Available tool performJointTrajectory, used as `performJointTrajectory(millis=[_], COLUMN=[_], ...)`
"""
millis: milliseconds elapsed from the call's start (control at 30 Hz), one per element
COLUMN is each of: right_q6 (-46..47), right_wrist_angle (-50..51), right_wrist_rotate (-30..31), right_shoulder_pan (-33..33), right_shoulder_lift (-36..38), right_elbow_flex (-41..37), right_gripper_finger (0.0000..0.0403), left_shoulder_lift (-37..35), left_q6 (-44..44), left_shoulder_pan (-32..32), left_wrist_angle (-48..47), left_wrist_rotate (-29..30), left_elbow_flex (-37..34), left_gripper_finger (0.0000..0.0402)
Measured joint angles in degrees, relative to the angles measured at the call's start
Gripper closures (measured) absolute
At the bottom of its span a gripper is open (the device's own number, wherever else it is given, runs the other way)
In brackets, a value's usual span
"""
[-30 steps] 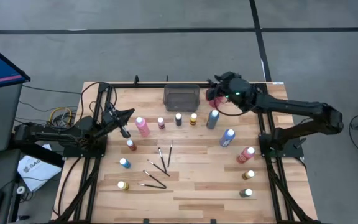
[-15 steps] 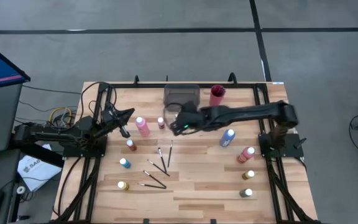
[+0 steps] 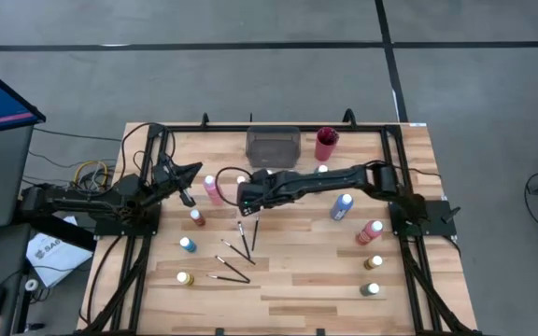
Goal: Pick & Place Paint Supplies
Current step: Put the black paintbrush into the red cup
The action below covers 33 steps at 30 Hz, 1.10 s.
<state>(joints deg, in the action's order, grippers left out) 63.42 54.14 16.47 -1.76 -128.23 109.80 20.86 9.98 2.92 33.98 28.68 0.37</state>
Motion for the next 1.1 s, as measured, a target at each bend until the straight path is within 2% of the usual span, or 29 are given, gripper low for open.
performJointTrajectory(millis=[333, 967, 1100], right_q6=[1.8, 2.6, 2.6], right_wrist_angle=[-1.1, -4.1, -8.1], right_wrist_rotate=[-3.2, 0.5, 1.5], right_shoulder_pan=[-0.1, -0.4, -0.6], right_shoulder_lift=[-4.4, -4.2, -4.2], right_elbow_flex=[0.1, -0.7, -2.9], right_gripper_finger=[0.0206, 0.0221, 0.0225], left_shoulder_lift=[0.0, 0.0, 0.0], left_q6=[0.0, 0.0, 0.0], left_shoulder_pan=[0.0, 0.0, 0.0], left_wrist_angle=[0.0, 0.0, 0.0], left_wrist_rotate=[0.0, 0.0, 0.0], left_elbow_flex=[0.0, 0.0, 0.0], left_gripper_finger=[0.0399, 0.0399, 0.0399])
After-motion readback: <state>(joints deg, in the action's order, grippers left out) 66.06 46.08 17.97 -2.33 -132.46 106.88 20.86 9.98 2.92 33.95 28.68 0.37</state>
